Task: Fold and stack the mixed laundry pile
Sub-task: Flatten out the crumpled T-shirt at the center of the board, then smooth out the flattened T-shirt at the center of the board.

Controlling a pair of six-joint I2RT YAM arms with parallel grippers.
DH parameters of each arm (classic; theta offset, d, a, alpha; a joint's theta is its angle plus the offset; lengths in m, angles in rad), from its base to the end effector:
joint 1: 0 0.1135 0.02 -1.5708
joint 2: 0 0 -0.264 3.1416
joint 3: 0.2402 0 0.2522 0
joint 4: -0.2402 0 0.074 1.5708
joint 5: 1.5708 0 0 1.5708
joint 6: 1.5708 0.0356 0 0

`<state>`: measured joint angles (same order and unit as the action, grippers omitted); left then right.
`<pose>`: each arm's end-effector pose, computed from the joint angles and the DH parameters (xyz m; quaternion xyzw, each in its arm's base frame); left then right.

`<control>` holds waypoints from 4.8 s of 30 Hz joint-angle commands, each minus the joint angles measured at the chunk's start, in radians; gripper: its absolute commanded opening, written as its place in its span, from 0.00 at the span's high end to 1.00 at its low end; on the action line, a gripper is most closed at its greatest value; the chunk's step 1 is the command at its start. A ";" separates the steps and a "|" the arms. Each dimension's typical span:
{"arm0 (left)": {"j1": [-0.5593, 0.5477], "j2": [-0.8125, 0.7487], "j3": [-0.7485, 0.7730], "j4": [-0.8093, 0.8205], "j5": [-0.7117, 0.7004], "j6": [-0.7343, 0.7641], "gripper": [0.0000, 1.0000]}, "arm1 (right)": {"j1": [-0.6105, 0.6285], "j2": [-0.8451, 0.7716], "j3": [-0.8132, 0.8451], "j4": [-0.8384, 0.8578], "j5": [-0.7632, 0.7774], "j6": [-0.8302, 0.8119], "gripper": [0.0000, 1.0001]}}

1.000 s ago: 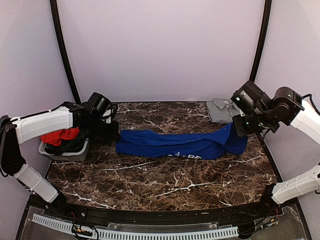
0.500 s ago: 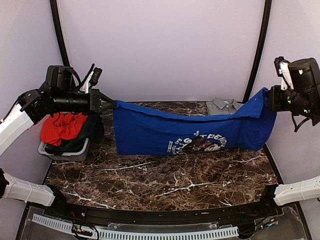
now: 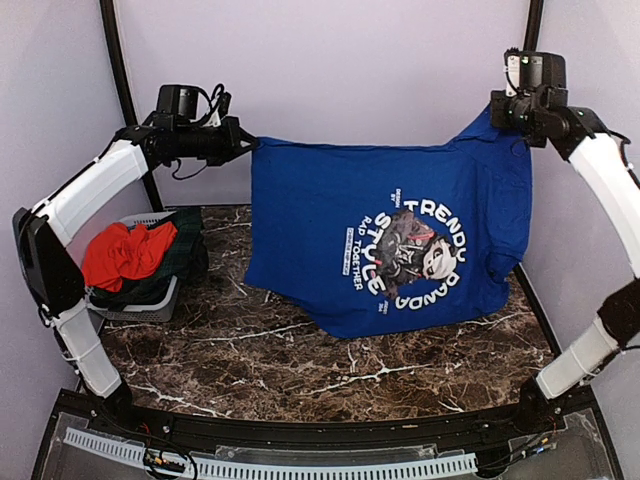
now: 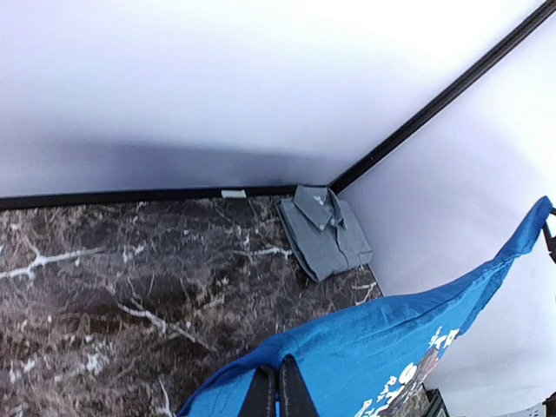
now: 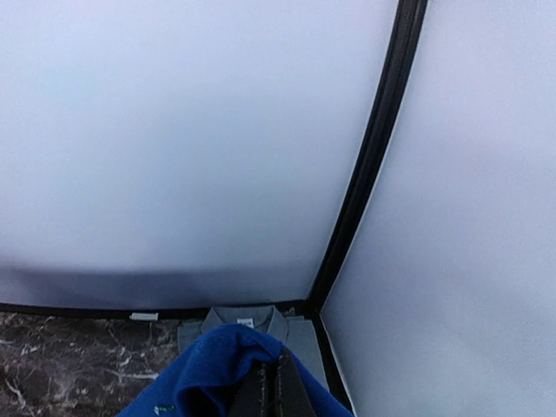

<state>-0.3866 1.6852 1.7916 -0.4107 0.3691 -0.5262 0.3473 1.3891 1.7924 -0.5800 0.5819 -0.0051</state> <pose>0.3560 -0.1588 0.4293 0.0531 0.7981 -0.3892 0.4570 0.2664 0.0756 0.5062 0.0526 0.7554 -0.1120 0.6434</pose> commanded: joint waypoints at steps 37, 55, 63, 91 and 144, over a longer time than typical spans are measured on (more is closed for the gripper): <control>0.046 -0.077 -0.837 0.389 0.101 -0.007 1.00 | -0.117 -0.301 -0.895 0.125 -0.742 0.272 1.00; 0.008 -0.387 -0.909 -0.186 -0.057 -0.020 1.00 | 0.162 -0.585 -0.879 -0.400 -0.756 0.667 1.00; -0.006 -0.465 -0.971 -0.345 -0.057 -0.101 1.00 | 0.238 -0.703 -0.983 -0.529 -0.888 0.743 0.99; -0.031 -0.077 -0.495 -0.148 -0.229 0.043 0.50 | -0.059 0.216 -0.352 -0.014 -0.598 0.208 0.42; -0.075 -0.267 -1.035 -0.294 -0.227 -0.244 0.68 | -0.030 0.374 -0.638 -0.354 -0.383 0.227 1.00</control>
<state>-0.4576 1.4963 0.7914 -0.5934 0.1448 -0.7414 0.2768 1.8240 1.1851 -0.8589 0.1993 0.1925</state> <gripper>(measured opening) 0.318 0.005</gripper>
